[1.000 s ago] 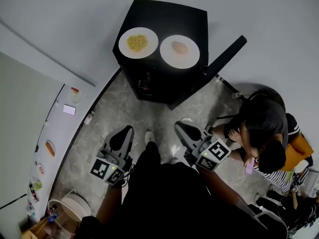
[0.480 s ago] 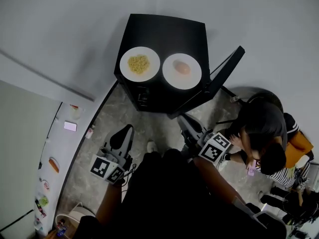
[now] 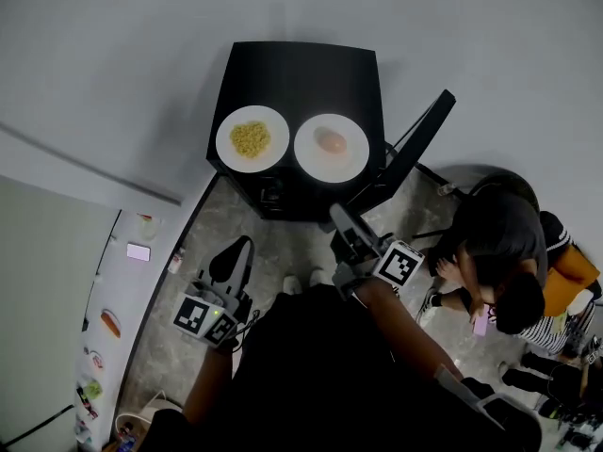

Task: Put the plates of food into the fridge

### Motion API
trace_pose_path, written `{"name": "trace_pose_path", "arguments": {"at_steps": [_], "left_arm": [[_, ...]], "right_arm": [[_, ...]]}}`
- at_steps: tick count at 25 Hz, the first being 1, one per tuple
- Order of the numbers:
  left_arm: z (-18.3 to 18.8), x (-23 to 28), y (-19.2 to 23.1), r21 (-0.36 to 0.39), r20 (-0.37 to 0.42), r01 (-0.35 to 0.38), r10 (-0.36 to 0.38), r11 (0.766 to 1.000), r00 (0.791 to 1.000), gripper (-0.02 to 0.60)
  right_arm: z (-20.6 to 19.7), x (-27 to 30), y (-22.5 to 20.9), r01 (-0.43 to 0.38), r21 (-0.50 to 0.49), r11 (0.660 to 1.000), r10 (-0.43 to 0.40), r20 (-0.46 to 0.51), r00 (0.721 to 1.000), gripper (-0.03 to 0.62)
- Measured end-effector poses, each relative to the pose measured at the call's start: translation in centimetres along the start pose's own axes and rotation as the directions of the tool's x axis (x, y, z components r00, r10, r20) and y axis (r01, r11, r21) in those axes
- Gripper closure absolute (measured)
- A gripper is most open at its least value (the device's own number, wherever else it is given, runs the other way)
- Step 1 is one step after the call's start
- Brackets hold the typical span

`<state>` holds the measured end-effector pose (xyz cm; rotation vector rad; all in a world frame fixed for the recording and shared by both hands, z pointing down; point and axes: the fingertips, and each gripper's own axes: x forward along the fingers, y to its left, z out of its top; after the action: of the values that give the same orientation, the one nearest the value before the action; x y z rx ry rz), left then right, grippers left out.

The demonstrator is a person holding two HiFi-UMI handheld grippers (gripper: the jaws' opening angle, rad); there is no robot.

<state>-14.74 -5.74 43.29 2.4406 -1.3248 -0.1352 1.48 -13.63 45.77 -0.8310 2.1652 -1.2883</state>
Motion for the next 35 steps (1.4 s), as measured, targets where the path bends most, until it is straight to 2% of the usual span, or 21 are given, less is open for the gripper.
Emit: {"name": "trace_pose_path", "arguments": {"at_steps": [7, 12, 21, 22, 24, 27, 35], "left_arm": [[0.3, 1.1, -0.3, 0.013, 0.001, 0.011, -0.011, 1.000, 1.000, 0.549], [0.6, 1.0, -0.1, 0.017, 0.002, -0.006, 0.006, 1.000, 1.000, 0.549], [1.1, 1.4, -0.1, 0.013, 0.018, -0.013, 0.013, 1.000, 1.000, 0.549], [1.1, 1.4, 0.0, 0.015, 0.015, -0.015, 0.015, 1.000, 1.000, 0.549], [0.9, 1.6, 0.1, 0.019, 0.010, -0.020, 0.019, 1.000, 1.000, 0.549], [1.0, 1.8, 0.3, 0.016, 0.014, -0.023, 0.023, 1.000, 1.000, 0.549], [1.1, 1.9, 0.1, 0.013, 0.014, -0.016, 0.016, 1.000, 1.000, 0.549]], "right_arm": [[1.7, 1.3, -1.4, -0.010, 0.103, 0.995, 0.004, 0.060, 0.998, 0.469], [2.5, 2.0, -2.2, -0.013, 0.171, 0.985, -0.004, 0.095, 0.995, 0.456], [3.5, 2.9, -3.9, 0.035, 0.323, 0.946, -0.086, 0.147, 0.985, 0.456], [3.5, 2.9, -4.3, 0.044, 0.330, 0.943, -0.099, 0.149, 0.984, 0.460], [3.7, 3.1, -4.7, 0.051, 0.340, 0.939, -0.109, 0.153, 0.982, 0.514], [3.9, 3.3, -4.8, 0.034, 0.365, 0.930, -0.096, 0.154, 0.983, 0.540], [3.3, 2.8, -4.2, 0.019, 0.402, 0.915, -0.076, 0.125, 0.989, 0.546]]}}
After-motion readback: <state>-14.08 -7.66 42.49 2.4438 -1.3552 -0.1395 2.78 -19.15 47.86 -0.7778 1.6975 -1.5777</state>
